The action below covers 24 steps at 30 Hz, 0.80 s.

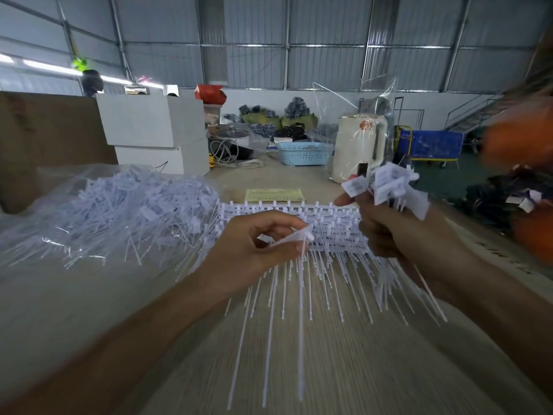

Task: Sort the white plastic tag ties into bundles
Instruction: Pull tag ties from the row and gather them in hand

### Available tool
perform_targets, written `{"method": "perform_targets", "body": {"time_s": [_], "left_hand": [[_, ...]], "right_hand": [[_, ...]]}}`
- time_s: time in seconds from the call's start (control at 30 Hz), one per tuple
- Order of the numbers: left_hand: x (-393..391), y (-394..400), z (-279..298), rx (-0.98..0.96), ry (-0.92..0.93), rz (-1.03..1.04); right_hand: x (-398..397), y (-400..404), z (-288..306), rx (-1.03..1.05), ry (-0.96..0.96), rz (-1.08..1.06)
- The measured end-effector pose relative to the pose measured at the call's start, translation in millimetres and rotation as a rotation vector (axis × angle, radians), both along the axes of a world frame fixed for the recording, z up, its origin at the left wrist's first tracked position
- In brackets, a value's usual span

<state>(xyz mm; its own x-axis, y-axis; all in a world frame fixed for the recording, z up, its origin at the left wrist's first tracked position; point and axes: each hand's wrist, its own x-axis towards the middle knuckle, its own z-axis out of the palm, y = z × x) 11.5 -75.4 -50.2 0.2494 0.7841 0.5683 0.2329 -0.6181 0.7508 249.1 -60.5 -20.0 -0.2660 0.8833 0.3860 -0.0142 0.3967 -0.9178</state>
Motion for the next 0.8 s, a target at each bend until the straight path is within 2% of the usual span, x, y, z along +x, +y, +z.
{"method": "perform_targets", "body": {"time_s": [0.07,0.17,0.2,0.3,0.47,0.6,0.8], "left_hand": [[3,-5,1,0.099,0.061,0.09],[9,-10,0,0.415,0.295,0.216],[12,-12,-1,0.454,0.315,0.219],[17,-16,-1,0.407,0.24,0.186],[13,-14,-2,0.419,0.244,0.224],[13,-16,-2,0.473,0.243,0.246],[17,-18,-1,0.495,0.215,0.244]], "right_hand": [[-3,-6,-5,0.063,-0.014,0.061],[-8,-13,-6,0.108,-0.094,0.107],[-9,-15,-6,0.111,-0.11,0.111],[-13,-18,-7,0.119,-0.079,0.11],[-19,-20,-7,0.037,0.029,0.057],[-20,-26,-4,0.022,-0.093,-0.06],[-23,-30,-6,-0.172,-0.276,0.06]]}}
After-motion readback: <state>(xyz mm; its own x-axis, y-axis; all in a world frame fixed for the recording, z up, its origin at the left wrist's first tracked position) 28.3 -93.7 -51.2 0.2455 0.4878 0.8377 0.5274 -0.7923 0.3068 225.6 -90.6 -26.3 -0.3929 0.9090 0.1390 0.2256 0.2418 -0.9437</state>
